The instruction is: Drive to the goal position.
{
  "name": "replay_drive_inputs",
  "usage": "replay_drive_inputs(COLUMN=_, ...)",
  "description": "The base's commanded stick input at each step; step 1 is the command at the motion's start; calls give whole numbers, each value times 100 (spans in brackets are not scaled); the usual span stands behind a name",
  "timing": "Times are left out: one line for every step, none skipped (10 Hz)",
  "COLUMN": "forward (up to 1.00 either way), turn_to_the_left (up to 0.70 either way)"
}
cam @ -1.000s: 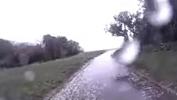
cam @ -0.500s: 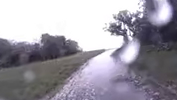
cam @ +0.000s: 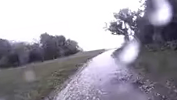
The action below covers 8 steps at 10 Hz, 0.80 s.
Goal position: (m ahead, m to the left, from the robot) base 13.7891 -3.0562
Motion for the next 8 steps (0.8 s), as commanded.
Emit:
replay_drive_inputs(forward=67, turn_to_the_left=0)
replay_drive_inputs(forward=67, turn_to_the_left=0)
replay_drive_inputs(forward=68, turn_to_the_left=0)
replay_drive_inputs(forward=68, turn_to_the_left=0)
replay_drive_inputs(forward=68, turn_to_the_left=0)
replay_drive_inputs(forward=68, turn_to_the_left=0)
replay_drive_inputs(forward=69, turn_to_the_left=0)
replay_drive_inputs(forward=68, turn_to_the_left=0)
